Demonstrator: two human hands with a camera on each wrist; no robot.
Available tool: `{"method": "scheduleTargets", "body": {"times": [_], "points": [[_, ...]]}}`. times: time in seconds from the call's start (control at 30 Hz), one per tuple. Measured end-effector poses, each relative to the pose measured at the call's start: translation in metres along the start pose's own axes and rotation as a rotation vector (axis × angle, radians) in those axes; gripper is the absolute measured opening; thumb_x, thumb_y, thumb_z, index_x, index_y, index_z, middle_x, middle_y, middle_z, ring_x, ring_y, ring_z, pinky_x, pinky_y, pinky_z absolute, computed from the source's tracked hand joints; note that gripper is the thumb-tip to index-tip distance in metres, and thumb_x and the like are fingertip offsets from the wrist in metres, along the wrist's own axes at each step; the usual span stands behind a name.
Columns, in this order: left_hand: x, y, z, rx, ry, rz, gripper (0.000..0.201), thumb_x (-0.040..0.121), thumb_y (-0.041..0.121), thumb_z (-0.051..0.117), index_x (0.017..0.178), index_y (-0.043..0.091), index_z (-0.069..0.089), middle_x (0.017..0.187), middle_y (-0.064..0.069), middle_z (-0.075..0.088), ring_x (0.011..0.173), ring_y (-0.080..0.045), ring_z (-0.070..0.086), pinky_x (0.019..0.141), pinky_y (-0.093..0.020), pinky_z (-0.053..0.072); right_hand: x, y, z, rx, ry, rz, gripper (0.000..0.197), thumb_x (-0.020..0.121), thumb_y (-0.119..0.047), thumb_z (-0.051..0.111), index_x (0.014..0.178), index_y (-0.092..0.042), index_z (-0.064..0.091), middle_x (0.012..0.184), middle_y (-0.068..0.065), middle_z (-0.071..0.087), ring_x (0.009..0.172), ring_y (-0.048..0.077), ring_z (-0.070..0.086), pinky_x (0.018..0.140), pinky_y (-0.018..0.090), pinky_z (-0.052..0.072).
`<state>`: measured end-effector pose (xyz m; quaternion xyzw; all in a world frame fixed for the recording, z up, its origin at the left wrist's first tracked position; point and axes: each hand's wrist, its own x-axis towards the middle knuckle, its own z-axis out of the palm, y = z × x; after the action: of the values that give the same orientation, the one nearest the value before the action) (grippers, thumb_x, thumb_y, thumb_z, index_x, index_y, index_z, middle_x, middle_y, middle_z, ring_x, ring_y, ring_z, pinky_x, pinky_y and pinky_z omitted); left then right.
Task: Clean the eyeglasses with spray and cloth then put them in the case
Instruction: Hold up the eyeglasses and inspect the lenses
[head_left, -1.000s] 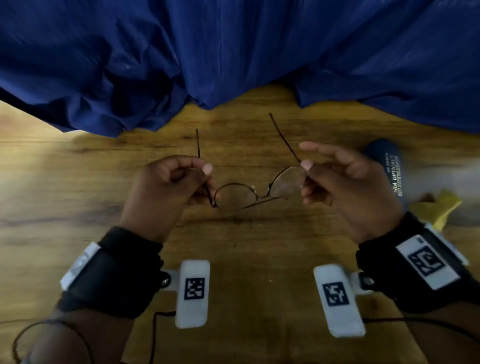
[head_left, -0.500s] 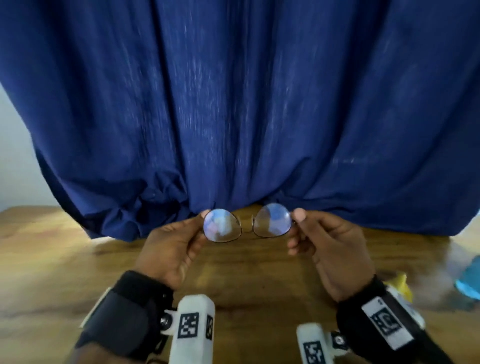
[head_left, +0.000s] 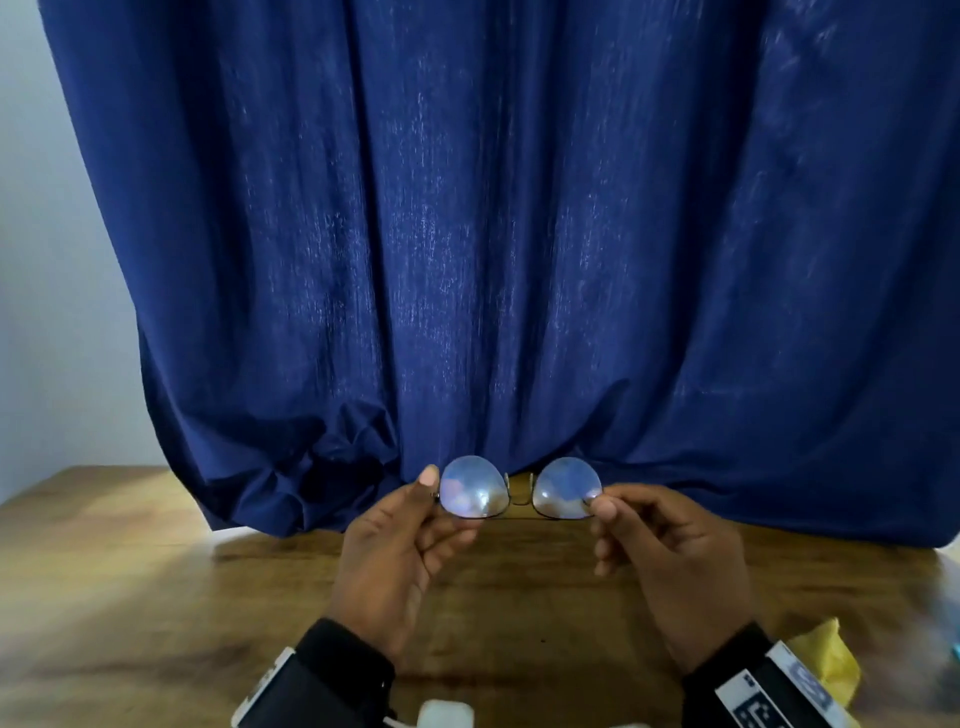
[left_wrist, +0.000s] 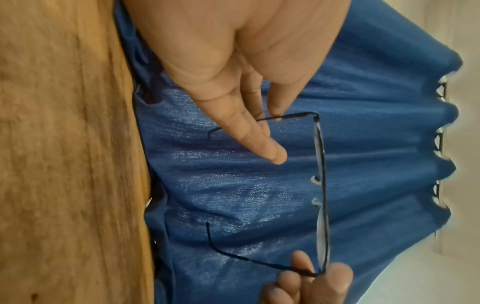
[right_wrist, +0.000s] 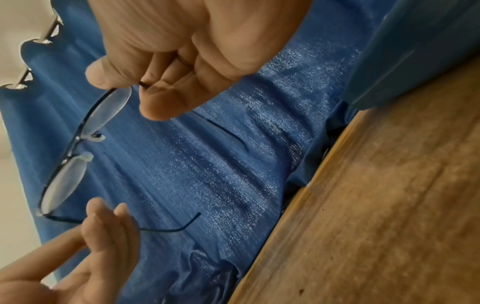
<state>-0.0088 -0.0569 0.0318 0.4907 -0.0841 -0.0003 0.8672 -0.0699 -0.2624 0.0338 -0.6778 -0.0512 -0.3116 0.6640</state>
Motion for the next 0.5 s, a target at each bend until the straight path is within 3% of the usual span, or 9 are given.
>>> {"method": "scheduleTargets", "body": {"times": [0.1,0.2,0.5], "points": [[-0.0011,0.0005,0.003,-0.016,-0.007,0.033,0.024,0.087,0.026,0.062,0.082,0.011,0.08,0.08,-0.014,0.078,0.066,-0.016,0.075,0.06,-0.026,0.063,-0.0016,0.0034,0.0015,-0.01,0.005,-0.001,0.019,0.074,-0.026,0.072,0.081,-0.009,0.077,0.068,0.013,0.071,0.051,0.014,0.063,0.047,0.023,0.055],[-0.0008,-0.0016,-0.0001,0.0,-0.018,0.029,0.027,0.092,0.029,0.06,0.088,0.009,0.077,0.078,-0.012,0.076,0.068,-0.015,0.074,0.061,-0.026,0.063,-0.0018,0.0058,0.0022,-0.001,0.013,0.003,0.015,0.077,-0.02,0.073,0.082,-0.007,0.076,0.068,0.014,0.07,0.05,0.012,0.062,0.046,0.022,0.054],[0.0018,-0.0069,-0.0035,0.001,-0.045,0.056,0.025,0.093,0.028,0.061,0.084,0.016,0.082,0.078,-0.006,0.07,0.067,-0.011,0.067,0.06,-0.023,0.06,-0.0003,0.0105,-0.0008,0.024,0.029,0.001,0.021,0.075,-0.025,0.073,0.087,-0.008,0.076,0.072,0.015,0.072,0.056,0.014,0.065,0.05,0.023,0.056]]}}
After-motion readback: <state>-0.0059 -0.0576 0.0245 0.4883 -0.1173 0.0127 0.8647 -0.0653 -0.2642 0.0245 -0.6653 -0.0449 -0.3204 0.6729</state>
